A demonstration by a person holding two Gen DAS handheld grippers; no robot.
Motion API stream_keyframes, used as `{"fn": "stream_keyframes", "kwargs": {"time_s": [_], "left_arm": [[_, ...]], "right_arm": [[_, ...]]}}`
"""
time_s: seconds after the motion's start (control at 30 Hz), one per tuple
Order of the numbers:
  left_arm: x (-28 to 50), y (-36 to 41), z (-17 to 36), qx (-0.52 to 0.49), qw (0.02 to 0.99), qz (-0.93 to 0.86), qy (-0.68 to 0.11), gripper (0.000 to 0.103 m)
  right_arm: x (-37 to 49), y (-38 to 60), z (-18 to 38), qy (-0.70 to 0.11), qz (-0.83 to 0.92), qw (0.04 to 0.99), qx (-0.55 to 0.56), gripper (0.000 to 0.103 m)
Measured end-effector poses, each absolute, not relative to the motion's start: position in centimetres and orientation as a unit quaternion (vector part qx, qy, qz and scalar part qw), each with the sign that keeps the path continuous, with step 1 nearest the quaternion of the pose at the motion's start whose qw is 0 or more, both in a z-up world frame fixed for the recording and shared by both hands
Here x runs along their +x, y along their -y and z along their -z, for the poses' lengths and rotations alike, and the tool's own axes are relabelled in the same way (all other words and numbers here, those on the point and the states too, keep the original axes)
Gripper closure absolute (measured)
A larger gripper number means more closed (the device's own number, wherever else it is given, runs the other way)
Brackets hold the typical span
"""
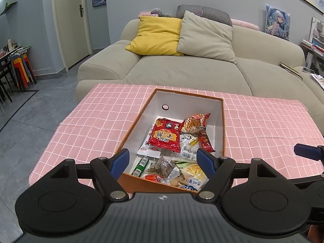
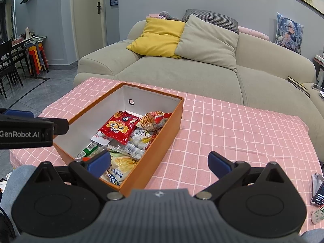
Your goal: Organize snacks
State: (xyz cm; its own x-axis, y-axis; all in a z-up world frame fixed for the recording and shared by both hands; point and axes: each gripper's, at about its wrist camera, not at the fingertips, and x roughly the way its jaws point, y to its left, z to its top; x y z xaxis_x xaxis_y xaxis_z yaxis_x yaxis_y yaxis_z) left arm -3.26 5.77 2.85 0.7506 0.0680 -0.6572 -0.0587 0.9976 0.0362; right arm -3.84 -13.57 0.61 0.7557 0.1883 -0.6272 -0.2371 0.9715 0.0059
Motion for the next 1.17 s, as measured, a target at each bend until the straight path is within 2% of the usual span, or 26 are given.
{"fn": "stream_keyframes", "kwargs": {"time_s": [1.17], "left_arm": [[-2.87,-5.54,-2.84,0.012,0.933,-0.027,-0.357,0.015]], "right_arm": [[-3.63,13.52,-0.98,-0.331,-0.116,0.936,-0.032,0.004]]}}
